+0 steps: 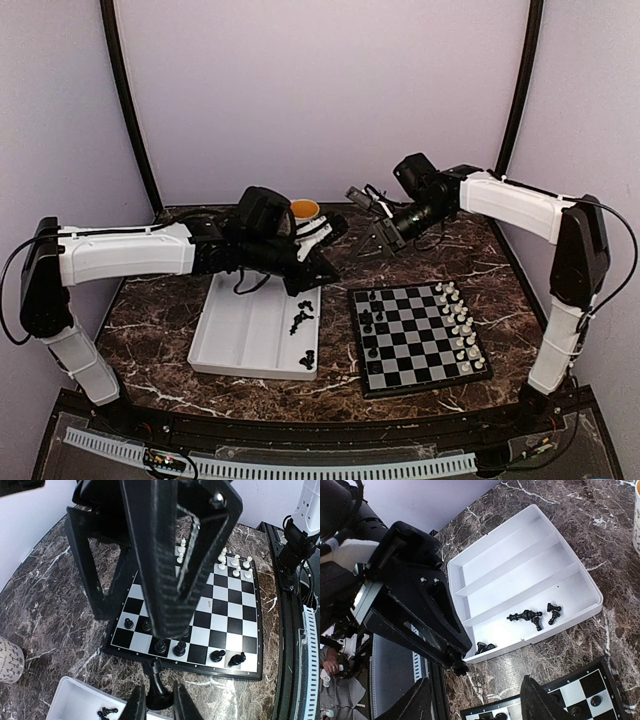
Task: Set up the chess pieces on the board
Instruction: Pass from the left arm to the right
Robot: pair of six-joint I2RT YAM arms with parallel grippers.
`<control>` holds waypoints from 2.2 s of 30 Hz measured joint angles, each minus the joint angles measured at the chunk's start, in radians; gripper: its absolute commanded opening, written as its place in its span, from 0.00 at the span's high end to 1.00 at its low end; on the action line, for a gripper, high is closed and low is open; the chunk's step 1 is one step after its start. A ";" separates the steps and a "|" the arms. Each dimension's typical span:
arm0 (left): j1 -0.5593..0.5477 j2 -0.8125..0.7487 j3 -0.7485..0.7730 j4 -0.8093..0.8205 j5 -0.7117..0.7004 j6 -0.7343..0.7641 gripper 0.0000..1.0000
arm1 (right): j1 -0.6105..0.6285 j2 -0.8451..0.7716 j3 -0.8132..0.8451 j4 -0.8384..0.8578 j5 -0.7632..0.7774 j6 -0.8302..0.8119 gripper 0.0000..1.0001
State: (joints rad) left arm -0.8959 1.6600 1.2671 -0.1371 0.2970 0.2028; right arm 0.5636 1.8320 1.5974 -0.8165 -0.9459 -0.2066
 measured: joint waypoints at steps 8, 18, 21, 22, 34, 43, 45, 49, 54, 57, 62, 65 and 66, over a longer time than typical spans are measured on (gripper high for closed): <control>0.000 -0.049 -0.009 0.022 -0.003 0.000 0.96 | 0.041 0.025 0.002 -0.007 -0.052 0.032 0.42; -0.006 -0.053 -0.011 0.030 -0.013 0.000 0.96 | 0.065 0.032 0.002 0.002 -0.118 0.063 0.55; -0.011 -0.053 -0.011 0.031 -0.018 0.000 0.96 | 0.070 0.032 0.002 0.005 -0.131 0.068 0.58; -0.011 -0.053 -0.011 0.031 -0.018 0.000 0.96 | 0.070 0.032 0.002 0.006 -0.133 0.070 0.59; -0.011 -0.053 -0.011 0.029 -0.025 0.001 0.96 | 0.071 0.032 0.001 0.021 -0.150 0.085 0.66; -0.013 -0.053 -0.011 0.029 -0.031 0.015 0.96 | 0.071 0.032 0.001 0.037 -0.158 0.105 0.70; -0.013 -0.053 -0.011 0.029 -0.031 0.020 0.96 | 0.070 0.032 0.001 0.039 -0.157 0.113 0.75; -0.013 -0.054 -0.011 0.027 -0.031 0.026 0.96 | 0.066 0.032 0.001 0.040 -0.154 0.117 0.81; -0.013 -0.054 -0.011 0.027 -0.033 0.031 0.95 | 0.064 0.032 0.000 0.044 -0.136 0.123 0.87; -0.013 -0.054 -0.011 0.026 -0.037 0.033 0.91 | 0.064 0.032 0.002 0.046 -0.122 0.117 0.89; -0.013 -0.054 -0.012 0.024 -0.051 0.036 0.70 | 0.064 0.032 0.011 0.045 -0.096 0.105 0.90; -0.014 -0.054 -0.013 0.018 -0.060 0.039 0.64 | 0.063 0.032 0.019 0.042 -0.055 0.084 0.91; -0.016 -0.055 -0.014 0.018 -0.069 0.040 0.61 | 0.062 0.033 0.024 0.037 -0.036 0.075 0.91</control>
State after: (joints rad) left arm -0.9115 1.6054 1.2526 -0.1192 0.2279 0.2428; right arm 0.6254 1.8648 1.6211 -0.7795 -0.9817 -0.1314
